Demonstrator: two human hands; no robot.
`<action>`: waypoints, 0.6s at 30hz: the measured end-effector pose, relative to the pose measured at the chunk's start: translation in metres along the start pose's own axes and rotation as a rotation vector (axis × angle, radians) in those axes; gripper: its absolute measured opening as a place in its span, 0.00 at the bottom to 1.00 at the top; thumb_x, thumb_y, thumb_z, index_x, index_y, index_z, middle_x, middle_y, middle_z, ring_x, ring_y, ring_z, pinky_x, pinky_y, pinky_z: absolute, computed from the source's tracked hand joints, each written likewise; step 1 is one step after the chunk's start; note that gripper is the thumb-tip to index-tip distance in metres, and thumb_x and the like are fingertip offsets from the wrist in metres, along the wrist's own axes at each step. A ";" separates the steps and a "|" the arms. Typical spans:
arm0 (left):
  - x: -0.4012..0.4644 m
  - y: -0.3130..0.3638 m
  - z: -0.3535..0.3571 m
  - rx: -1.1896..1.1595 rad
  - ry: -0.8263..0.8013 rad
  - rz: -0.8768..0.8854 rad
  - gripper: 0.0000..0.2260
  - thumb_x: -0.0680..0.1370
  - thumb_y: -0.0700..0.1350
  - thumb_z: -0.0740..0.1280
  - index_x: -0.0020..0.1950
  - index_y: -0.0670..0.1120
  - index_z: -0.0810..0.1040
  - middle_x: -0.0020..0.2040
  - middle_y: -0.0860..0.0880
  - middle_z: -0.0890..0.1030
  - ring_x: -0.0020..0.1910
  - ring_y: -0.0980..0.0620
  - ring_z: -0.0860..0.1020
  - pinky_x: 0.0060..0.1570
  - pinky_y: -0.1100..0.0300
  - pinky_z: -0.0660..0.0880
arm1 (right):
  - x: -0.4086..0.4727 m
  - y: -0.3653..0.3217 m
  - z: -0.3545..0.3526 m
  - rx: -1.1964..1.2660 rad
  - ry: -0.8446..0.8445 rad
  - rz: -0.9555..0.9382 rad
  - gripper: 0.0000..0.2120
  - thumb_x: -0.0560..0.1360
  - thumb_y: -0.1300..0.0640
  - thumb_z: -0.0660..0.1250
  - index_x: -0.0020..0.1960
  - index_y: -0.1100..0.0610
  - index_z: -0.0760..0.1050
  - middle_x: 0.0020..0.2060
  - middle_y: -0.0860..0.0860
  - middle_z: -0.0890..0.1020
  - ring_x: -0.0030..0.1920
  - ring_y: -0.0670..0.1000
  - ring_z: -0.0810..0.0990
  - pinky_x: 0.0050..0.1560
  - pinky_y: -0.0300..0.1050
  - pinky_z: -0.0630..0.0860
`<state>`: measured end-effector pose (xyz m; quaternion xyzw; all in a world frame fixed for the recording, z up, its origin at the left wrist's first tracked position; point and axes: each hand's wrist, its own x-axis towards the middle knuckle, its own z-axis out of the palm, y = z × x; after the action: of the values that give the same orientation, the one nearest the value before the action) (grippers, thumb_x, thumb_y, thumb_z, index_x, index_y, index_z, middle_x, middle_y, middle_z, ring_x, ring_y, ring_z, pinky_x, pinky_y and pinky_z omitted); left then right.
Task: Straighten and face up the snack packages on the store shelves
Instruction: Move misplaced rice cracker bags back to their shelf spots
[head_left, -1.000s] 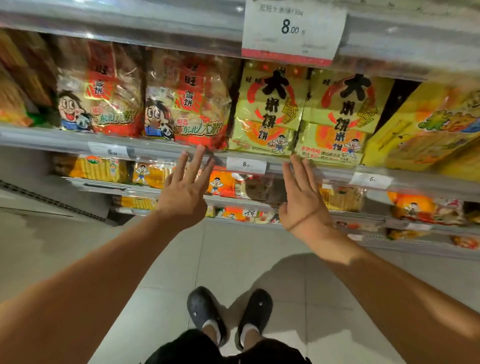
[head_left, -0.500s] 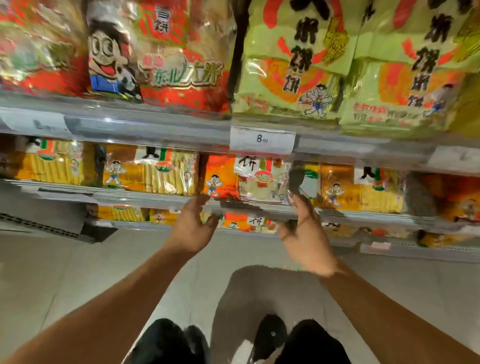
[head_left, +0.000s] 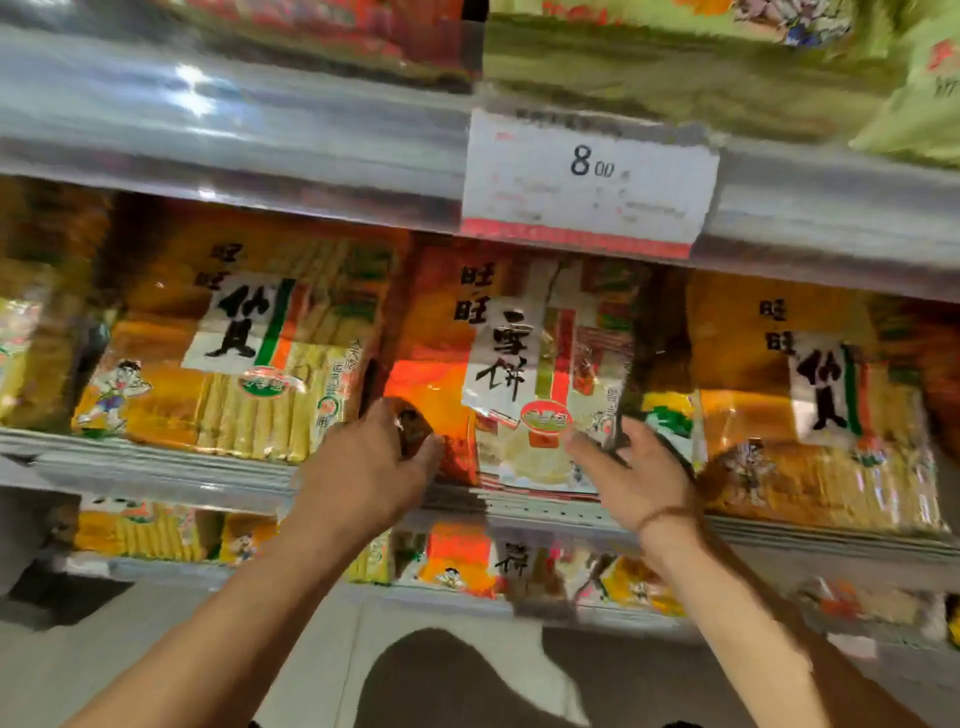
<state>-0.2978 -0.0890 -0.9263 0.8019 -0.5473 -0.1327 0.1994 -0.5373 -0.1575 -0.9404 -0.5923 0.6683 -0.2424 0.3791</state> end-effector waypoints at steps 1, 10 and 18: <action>-0.001 0.000 0.001 0.043 0.032 0.008 0.20 0.76 0.67 0.59 0.55 0.52 0.69 0.44 0.48 0.79 0.50 0.42 0.79 0.39 0.55 0.72 | -0.003 0.002 0.001 -0.048 0.027 -0.034 0.44 0.59 0.20 0.62 0.64 0.49 0.71 0.54 0.45 0.82 0.56 0.52 0.80 0.56 0.50 0.76; -0.013 -0.004 0.015 0.140 0.173 0.101 0.25 0.76 0.68 0.55 0.56 0.48 0.74 0.50 0.47 0.78 0.52 0.45 0.74 0.46 0.51 0.73 | -0.006 0.005 -0.006 -0.138 -0.019 -0.204 0.22 0.71 0.28 0.60 0.52 0.45 0.72 0.44 0.41 0.80 0.46 0.47 0.79 0.47 0.49 0.76; -0.012 0.002 0.010 0.006 0.101 0.060 0.26 0.75 0.67 0.61 0.61 0.47 0.71 0.54 0.47 0.74 0.54 0.47 0.74 0.52 0.49 0.75 | 0.010 -0.013 -0.016 0.014 -0.109 -0.029 0.23 0.71 0.43 0.73 0.60 0.53 0.72 0.50 0.49 0.79 0.52 0.49 0.79 0.54 0.51 0.78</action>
<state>-0.3081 -0.0801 -0.9346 0.7915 -0.5608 -0.0842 0.2282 -0.5419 -0.1719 -0.9229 -0.6117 0.6364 -0.2200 0.4153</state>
